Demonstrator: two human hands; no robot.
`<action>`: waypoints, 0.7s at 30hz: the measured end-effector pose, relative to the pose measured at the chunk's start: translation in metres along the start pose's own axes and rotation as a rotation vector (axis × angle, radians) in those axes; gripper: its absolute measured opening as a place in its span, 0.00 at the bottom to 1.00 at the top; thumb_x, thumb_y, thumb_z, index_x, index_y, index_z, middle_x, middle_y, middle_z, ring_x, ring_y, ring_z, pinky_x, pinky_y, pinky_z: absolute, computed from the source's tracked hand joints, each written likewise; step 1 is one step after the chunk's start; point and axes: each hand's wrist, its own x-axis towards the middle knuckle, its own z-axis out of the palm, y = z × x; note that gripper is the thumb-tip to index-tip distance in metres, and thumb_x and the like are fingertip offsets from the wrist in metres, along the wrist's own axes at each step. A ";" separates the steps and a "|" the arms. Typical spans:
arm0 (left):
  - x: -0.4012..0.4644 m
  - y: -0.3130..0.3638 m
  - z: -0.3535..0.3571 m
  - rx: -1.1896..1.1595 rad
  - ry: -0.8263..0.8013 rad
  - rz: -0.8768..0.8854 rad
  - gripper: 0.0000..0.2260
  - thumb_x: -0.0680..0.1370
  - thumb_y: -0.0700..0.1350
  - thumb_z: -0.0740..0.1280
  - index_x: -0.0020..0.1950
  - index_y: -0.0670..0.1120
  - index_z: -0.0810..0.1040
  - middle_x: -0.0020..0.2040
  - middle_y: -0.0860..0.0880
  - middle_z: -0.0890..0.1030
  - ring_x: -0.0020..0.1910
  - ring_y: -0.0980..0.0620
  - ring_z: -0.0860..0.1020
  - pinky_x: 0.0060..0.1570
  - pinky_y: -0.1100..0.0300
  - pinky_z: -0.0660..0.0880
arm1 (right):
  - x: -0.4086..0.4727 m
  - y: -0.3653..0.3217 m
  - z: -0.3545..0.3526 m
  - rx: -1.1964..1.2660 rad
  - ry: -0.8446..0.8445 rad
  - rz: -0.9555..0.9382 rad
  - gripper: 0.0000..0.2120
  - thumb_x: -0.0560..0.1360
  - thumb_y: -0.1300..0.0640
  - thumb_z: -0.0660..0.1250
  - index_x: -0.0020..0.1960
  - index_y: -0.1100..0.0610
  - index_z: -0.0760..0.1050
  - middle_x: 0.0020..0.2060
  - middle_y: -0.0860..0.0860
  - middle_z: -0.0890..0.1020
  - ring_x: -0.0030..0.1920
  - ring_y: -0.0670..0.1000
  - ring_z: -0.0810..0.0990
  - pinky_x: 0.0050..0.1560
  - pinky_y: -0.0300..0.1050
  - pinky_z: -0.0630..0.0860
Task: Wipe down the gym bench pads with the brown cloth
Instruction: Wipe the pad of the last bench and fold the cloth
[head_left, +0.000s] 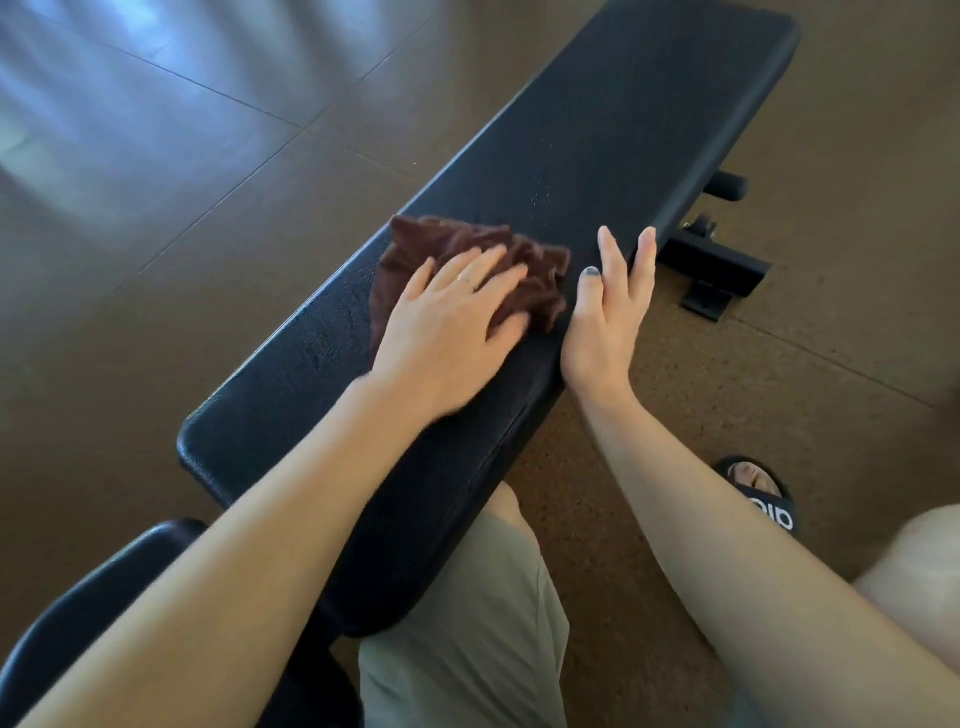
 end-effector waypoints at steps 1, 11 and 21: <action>-0.026 0.001 -0.002 -0.010 0.030 0.024 0.24 0.85 0.60 0.54 0.81 0.57 0.66 0.82 0.54 0.62 0.82 0.52 0.58 0.81 0.49 0.48 | 0.000 0.000 0.000 0.007 0.004 -0.003 0.25 0.84 0.52 0.51 0.81 0.48 0.65 0.85 0.49 0.48 0.84 0.50 0.42 0.84 0.56 0.44; 0.062 -0.049 -0.003 -0.009 0.028 -0.033 0.23 0.84 0.61 0.56 0.79 0.60 0.67 0.82 0.56 0.64 0.81 0.51 0.60 0.80 0.46 0.55 | -0.001 0.003 0.003 0.044 0.045 0.028 0.23 0.85 0.51 0.52 0.79 0.45 0.68 0.85 0.44 0.50 0.84 0.47 0.44 0.84 0.50 0.45; -0.048 -0.083 -0.012 0.038 0.090 -0.235 0.24 0.82 0.64 0.52 0.77 0.62 0.68 0.80 0.59 0.66 0.79 0.51 0.64 0.76 0.42 0.63 | -0.001 0.007 0.006 0.052 0.068 -0.006 0.24 0.84 0.51 0.51 0.79 0.47 0.68 0.85 0.46 0.51 0.84 0.48 0.45 0.84 0.55 0.48</action>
